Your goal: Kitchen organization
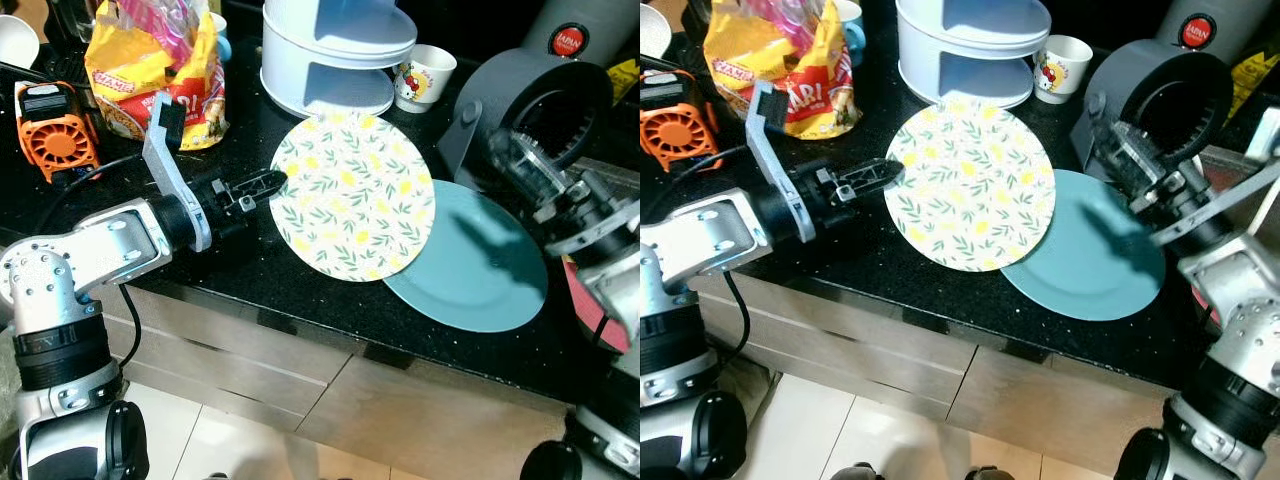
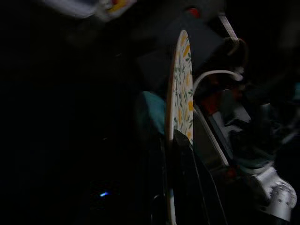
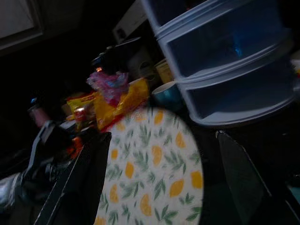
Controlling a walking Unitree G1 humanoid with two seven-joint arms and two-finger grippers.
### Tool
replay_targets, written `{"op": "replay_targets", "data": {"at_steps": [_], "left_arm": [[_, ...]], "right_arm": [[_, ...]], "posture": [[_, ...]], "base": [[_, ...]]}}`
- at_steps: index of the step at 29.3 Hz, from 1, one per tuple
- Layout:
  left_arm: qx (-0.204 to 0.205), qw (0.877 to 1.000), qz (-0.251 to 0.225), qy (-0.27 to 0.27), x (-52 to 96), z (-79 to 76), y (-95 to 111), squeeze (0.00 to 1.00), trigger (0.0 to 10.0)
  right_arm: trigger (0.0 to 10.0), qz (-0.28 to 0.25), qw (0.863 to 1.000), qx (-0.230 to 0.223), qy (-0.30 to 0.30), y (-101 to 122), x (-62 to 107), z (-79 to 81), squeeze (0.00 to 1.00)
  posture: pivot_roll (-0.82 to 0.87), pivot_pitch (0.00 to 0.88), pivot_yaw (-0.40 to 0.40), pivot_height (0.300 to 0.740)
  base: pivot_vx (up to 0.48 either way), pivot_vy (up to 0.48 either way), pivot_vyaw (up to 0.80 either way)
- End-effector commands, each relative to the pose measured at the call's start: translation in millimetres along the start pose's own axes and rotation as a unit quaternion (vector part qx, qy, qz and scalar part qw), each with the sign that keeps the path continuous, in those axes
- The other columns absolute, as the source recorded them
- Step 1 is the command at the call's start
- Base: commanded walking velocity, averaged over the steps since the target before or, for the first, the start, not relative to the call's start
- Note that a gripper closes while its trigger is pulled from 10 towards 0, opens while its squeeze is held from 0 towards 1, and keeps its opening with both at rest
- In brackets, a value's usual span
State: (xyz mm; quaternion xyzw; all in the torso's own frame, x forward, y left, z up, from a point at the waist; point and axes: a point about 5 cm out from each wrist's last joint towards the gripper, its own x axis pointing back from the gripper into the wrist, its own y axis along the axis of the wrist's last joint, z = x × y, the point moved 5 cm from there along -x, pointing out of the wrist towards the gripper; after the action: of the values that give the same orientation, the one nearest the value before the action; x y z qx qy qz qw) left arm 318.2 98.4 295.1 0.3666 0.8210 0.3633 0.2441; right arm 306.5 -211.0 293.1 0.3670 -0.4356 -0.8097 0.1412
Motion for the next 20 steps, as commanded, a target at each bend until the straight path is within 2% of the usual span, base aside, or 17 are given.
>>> {"op": "replay_targets", "data": {"at_steps": [1,3,4,5,6,9,13,14,16,18,20], "left_arm": [[-0.024,0.999,-0.009,-0.021,2.9,-10.2,3.1,0.00,0.0],[-0.029,0.999,-0.016,-0.031,3.5,-14.0,5.3,0.00,0.0],[-0.034,0.998,-0.024,-0.045,5.1,-18.9,7.8,0.00,0.0],[-0.034,0.998,-0.024,-0.045,5.1,-18.9,7.8,0.00,0.0],[-0.042,0.997,-0.032,-0.062,7.4,-25.2,10.3,0.00,0.0],[-0.063,0.991,-0.046,-0.106,16.5,-39.3,12.7,0.00,0.0],[-0.070,0.989,-0.045,-0.122,20.1,-43.1,11.3,0.00,0.0],[-0.074,0.988,-0.043,-0.130,20.5,-44.4,9.4,0.00,0.0],[-0.076,0.988,-0.041,-0.130,19.6,-44.3,8.5,0.00,0.0],[-0.079,0.987,-0.037,-0.133,17.5,-44.2,5.7,0.00,0.0],[-0.080,0.987,-0.035,-0.136,16.9,-44.0,4.2,0.00,0.0]], "right_arm": [[10.0,-0.003,1.000,-0.001,0.014,-0.8,4.4,3.6,0.00],[10.0,-0.008,1.000,-0.006,0.013,-0.7,6.2,2.0,0.00],[10.0,-0.022,1.000,-0.009,0.011,2.1,8.6,-0.5,0.67],[10.0,-0.022,1.000,-0.009,0.011,2.1,8.6,-0.5,0.67],[10.0,-0.043,0.999,-0.019,0.011,8.0,11.0,-2.4,1.00],[10.0,-0.078,0.996,-0.027,0.028,17.3,18.7,-0.1,1.00],[10.0,-0.073,0.997,-0.019,0.019,16.0,21.8,-2.8,1.00],[10.0,-0.036,0.999,-0.012,0.024,3.6,21.3,0.7,0.04],[10.0,-0.018,0.999,-0.018,0.037,-3.1,20.8,5.3,0.00],[10.0,0.021,0.994,-0.036,0.099,-18.2,21.5,28.8,0.00],[10.0,0.039,0.990,-0.045,0.131,-24.6,21.7,41.5,0.00]], "posture": [[0.10,0.103,-0.094,0.740],[0.10,0.103,-0.094,0.740],[0.10,0.099,-0.094,0.740],[0.10,0.099,-0.094,0.740],[0.10,0.099,-0.094,0.740],[0.10,0.093,-0.091,0.740],[0.10,0.089,-0.090,0.740],[0.10,0.087,-0.088,0.740],[0.10,0.085,-0.088,0.740],[0.10,0.081,-0.085,0.740],[0.09,0.079,-0.085,0.740]], "base": [[0.000,0.000,0.00],[0.000,0.000,0.00],[0.000,0.000,0.00],[0.000,0.000,0.00],[0.000,0.000,0.00],[0.000,0.000,0.00],[0.000,0.000,0.00],[0.000,0.000,0.00],[0.000,0.000,0.00],[0.000,0.000,0.00],[0.000,0.000,0.00]]}}
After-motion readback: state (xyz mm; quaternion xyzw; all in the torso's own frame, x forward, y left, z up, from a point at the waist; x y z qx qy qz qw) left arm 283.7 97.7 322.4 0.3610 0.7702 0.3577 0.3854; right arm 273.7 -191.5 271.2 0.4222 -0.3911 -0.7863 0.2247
